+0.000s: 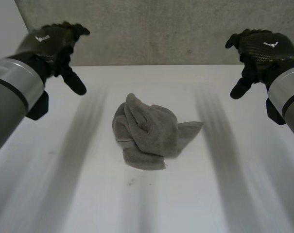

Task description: Fold the towel.

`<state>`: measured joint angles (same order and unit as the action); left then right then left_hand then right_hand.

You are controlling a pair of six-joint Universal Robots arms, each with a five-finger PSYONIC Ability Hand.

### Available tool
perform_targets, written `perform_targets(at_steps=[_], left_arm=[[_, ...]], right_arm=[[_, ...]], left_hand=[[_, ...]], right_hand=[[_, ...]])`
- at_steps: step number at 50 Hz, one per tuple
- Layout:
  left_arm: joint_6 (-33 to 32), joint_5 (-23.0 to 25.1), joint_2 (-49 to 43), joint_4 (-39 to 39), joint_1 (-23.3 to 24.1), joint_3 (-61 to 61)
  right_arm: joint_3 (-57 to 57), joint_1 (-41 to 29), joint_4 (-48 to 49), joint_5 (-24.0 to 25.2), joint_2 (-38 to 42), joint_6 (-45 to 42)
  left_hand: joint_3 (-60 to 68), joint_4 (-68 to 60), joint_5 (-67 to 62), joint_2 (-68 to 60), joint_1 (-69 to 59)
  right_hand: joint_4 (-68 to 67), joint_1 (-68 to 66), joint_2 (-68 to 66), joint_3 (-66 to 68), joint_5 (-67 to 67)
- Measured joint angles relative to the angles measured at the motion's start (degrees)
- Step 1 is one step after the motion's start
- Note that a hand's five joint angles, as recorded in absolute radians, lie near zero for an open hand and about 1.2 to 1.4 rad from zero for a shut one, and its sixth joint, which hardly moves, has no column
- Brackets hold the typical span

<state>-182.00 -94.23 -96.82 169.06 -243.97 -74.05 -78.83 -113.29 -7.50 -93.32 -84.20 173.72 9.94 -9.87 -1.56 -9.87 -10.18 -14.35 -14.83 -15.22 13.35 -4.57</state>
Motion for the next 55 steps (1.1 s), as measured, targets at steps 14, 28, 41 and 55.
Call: perform_targets(at_steps=[14, 28, 41, 55], left_arm=[[-0.4, 10.4, -21.3, 5.6, 0.2, 3.6], [-12.0, 20.3, -40.6, 8.7, 0.3, 16.2], [-13.1, 18.9, -35.9, 7.6, 1.2, 13.1], [-7.2, 8.0, -19.6, 8.0, 2.0, 14.9]], right_arm=[[0.8, -0.9, -1.9, 6.6, 13.9, -1.0], [5.8, -4.5, 3.5, 15.8, 33.9, 21.3], [14.0, -8.7, 6.1, 9.5, 41.2, 21.9], [15.8, -8.0, 21.5, 3.2, 20.8, 11.5]], left_hand=[[1.5, -1.5, 0.0, -1.6, -0.9], [13.5, -13.0, -11.3, -13.6, -13.4], [54.3, -54.9, -51.3, -55.0, -50.0], [58.7, -59.7, -55.2, -58.9, -49.5]], right_hand=[[0.0, 0.0, 0.0, 0.0, 0.0], [0.0, 0.0, 0.0, 0.0, 0.0], [-51.3, -45.1, -53.2, 49.5, -49.7], [-63.0, -48.0, -57.9, 62.1, -54.7]])
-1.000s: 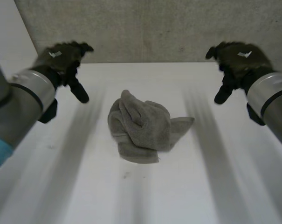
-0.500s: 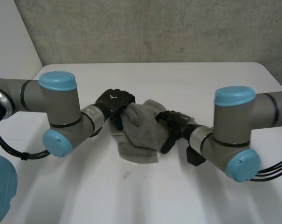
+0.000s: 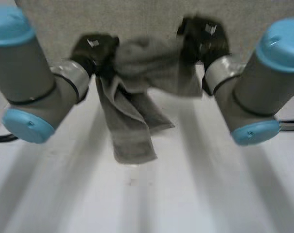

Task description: Fold the towel.

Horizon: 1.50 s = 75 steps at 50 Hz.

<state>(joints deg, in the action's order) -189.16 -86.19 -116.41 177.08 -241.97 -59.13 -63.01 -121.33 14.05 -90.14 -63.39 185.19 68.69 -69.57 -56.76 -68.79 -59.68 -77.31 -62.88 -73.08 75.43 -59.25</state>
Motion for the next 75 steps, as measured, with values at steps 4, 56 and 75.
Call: perform_targets(at_steps=[4, 56, 75], left_arm=[[2.2, -1.8, 3.9, -0.1, 0.2, -1.0], [0.1, -1.7, -4.5, -9.9, 5.6, -1.9], [-0.1, -1.3, 4.3, -8.6, 0.6, -26.7]], right_arm=[[-0.4, -0.2, 3.4, 0.1, -3.5, -5.1], [-7.1, 8.0, -12.5, -8.4, 7.0, -20.0], [-20.1, 9.3, -18.5, 0.8, -8.0, -31.3]], left_hand=[[0.0, 0.0, -0.1, 0.0, -1.8], [-58.2, 59.0, 55.1, 58.3, 48.6], [-45.8, 46.7, 43.9, 45.9, 36.9]], right_hand=[[0.0, 0.0, 0.0, 1.0, 0.0], [57.1, 40.3, 50.7, -55.0, 48.4], [56.7, 40.2, 50.6, -54.6, 48.2]])
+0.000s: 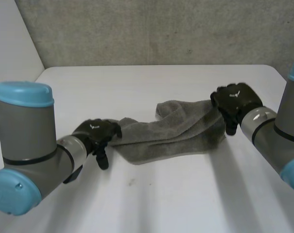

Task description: Fold the towel.

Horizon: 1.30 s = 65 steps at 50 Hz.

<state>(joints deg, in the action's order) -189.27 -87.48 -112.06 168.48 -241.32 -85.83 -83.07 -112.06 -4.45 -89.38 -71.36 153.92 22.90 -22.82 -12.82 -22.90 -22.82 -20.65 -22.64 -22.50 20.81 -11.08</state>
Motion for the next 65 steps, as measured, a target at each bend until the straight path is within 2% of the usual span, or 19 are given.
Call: perform_targets(at_steps=[3, 4, 13, 21, 35, 42, 46, 49, 50, 54, 60, 63, 64, 65], left_arm=[[0.0, 0.5, -0.1, 0.0, 0.2, -2.2], [0.1, 1.2, -0.2, 0.1, 0.3, -2.8], [0.1, 4.9, -2.8, 2.2, 0.5, -2.5], [0.1, 5.3, -9.5, 8.4, 0.5, 3.3], [-0.2, 4.8, -19.5, 9.2, 0.6, 14.0], [-0.2, 4.8, -24.7, 8.7, 0.6, 20.4], [-0.2, 4.7, -24.8, 8.7, 0.6, 21.0], [-0.2, 4.7, -24.6, 8.8, 0.6, 21.2], [-0.2, 4.7, -24.5, 8.8, 0.6, 21.2], [-0.2, 4.7, -24.4, 8.9, 0.6, 21.4], [-0.2, 4.7, -24.8, 8.9, 0.6, 21.8], [-0.2, 4.7, -25.2, 8.9, 0.6, 22.0], [-0.2, 4.7, -25.3, 8.9, 0.6, 22.1], [-0.2, 4.7, -25.3, 8.9, 0.6, 22.2]], right_arm=[[-1.7, -0.1, -3.3, 1.2, -0.7, -0.8], [-2.5, -0.1, -4.5, 1.7, -0.8, -0.9], [-4.9, 0.1, -6.5, 3.3, 0.0, -0.6], [-5.6, 0.1, -3.6, 4.0, 3.8, -0.2], [-6.1, -0.2, 3.2, 4.0, 6.9, -0.2], [-4.3, -0.2, 9.9, 3.9, 11.7, -0.3], [-3.4, -0.2, 11.5, 4.0, 13.7, -0.3], [-2.7, -0.2, 12.7, 4.1, 15.3, -0.4], [-2.4, -0.2, 13.4, 4.1, 16.1, -0.4], [-1.7, -0.2, 14.8, 4.1, 17.7, -0.7], [-1.0, -0.2, 16.8, 4.1, 19.5, -1.0], [-0.5, -0.2, 17.6, 4.0, 20.3, -1.1], [-0.2, -0.2, 17.8, 4.0, 20.6, -1.1], [-0.1, -0.2, 17.9, 4.0, 20.8, -1.1]], left_hand=[[0.9, -1.0, -1.0, -0.9, -0.8], [0.9, -1.0, -1.0, -0.9, -0.8], [-1.5, 1.5, 1.4, 1.6, 1.3], [-4.5, 4.6, 4.6, 4.6, 4.2], [-4.5, 4.6, 4.7, 4.7, 4.2], [4.1, -3.8, -3.7, -4.0, -4.1], [11.4, -11.4, -11.3, -11.7, -11.8], [11.4, -11.4, -11.3, -11.7, -11.8], [18.6, -18.7, -18.6, -18.8, -18.6], [26.6, -26.8, -26.7, -26.9, -27.0], [32.8, -32.8, -32.6, -32.9, -32.2], [38.4, -38.5, -38.1, -38.6, -37.1], [39.7, -40.0, -39.5, -40.2, -38.3], [41.7, -42.0, -41.2, -42.0, -39.5]], right_hand=[[0.0, 0.0, 0.0, 0.0, 0.0], [-7.8, -5.5, -0.1, 7.5, -6.2], [-8.2, -5.8, -0.1, 8.0, -6.8], [-8.2, -5.8, -0.1, 8.0, -6.8], [-8.2, -5.8, -0.1, 8.0, -6.8], [-7.0, -5.3, -0.1, 6.8, -5.5], [-4.8, -4.0, -0.1, 4.8, -4.6], [-4.7, -4.0, -0.1, 4.7, -4.6], [-4.7, -4.0, -0.1, 4.7, -4.6], [-4.7, -4.0, -0.1, 4.7, -4.5], [-5.3, -4.2, -0.1, 5.2, -5.1], [-9.6, -7.8, -7.1, 9.4, -8.3], [-22.1, -20.8, -20.2, 22.1, -19.8], [-25.8, -24.7, -23.9, 25.8, -23.6]])
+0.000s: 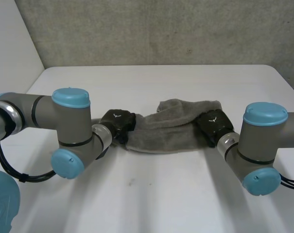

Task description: Fold the towel.

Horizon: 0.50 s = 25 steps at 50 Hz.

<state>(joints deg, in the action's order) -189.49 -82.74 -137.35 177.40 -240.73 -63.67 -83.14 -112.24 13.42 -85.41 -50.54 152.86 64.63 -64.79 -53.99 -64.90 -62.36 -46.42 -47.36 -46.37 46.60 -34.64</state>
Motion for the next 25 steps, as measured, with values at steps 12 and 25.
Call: perform_targets(at_steps=[12, 25], left_arm=[[0.2, 0.3, 7.2, -4.2, 0.0, 1.5], [-0.6, 1.0, 21.9, -26.8, -0.1, 11.0]], right_arm=[[1.8, 0.5, 0.3, -1.5, -6.8, 0.7], [12.0, 0.6, -23.4, -1.4, -25.2, -2.4]], left_hand=[[4.3, -4.5, -3.7, -4.2, -2.7], [4.6, -4.9, -4.0, -4.5, -2.9]], right_hand=[[-31.0, -17.4, -25.9, 30.8, -24.6], [-31.0, -17.7, -26.9, 30.8, -25.4]])
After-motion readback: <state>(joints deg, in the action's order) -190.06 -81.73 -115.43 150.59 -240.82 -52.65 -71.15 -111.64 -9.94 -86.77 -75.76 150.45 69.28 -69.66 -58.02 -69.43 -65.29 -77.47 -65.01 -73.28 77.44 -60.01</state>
